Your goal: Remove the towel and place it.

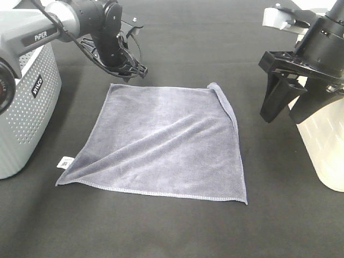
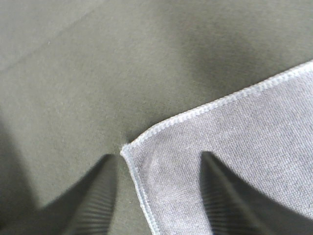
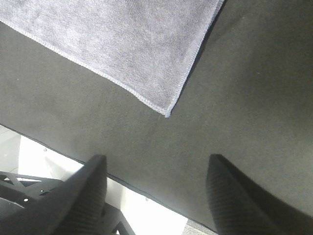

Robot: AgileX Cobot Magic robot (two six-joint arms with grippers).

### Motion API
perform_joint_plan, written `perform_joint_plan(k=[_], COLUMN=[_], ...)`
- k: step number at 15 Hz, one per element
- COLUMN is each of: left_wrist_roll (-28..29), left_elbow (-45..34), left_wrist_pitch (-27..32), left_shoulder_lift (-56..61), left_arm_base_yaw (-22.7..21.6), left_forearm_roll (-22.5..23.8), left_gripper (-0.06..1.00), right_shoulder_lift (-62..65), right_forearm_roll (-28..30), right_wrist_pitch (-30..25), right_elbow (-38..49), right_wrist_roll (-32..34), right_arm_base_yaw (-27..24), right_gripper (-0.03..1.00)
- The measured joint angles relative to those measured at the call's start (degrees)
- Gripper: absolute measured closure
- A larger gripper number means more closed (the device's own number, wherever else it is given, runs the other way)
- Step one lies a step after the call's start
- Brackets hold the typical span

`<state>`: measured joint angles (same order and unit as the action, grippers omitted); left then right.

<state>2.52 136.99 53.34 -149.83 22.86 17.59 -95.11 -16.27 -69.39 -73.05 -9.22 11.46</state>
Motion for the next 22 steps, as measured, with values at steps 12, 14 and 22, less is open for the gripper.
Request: perform_joint_plan(k=[12, 14, 22], left_wrist_roll=[3.1, 3.1, 3.8], left_elbow=[5.2, 5.2, -24.3], left_wrist_pitch=[16.1, 16.2, 16.2], left_shoulder_lift=[12.7, 16.7, 47.0], left_arm_base_yaw=[0.0, 0.0, -7.2], left_forearm_roll=[-12.9, -13.2, -9.3], left_gripper=[0.29, 0.29, 0.27], right_shoulder_lift=[8.3, 10.1, 15.5], right_forearm_roll=[4.9, 4.9, 7.6], right_wrist_pitch=[-0.1, -0.2, -0.2], right_elbow=[-4.4, -6.0, -13.6], right_wrist_roll=[7.2, 7.8, 10.5], right_arm_base_yaw=[0.1, 0.1, -8.7], right_gripper=[0.32, 0.32, 0.32])
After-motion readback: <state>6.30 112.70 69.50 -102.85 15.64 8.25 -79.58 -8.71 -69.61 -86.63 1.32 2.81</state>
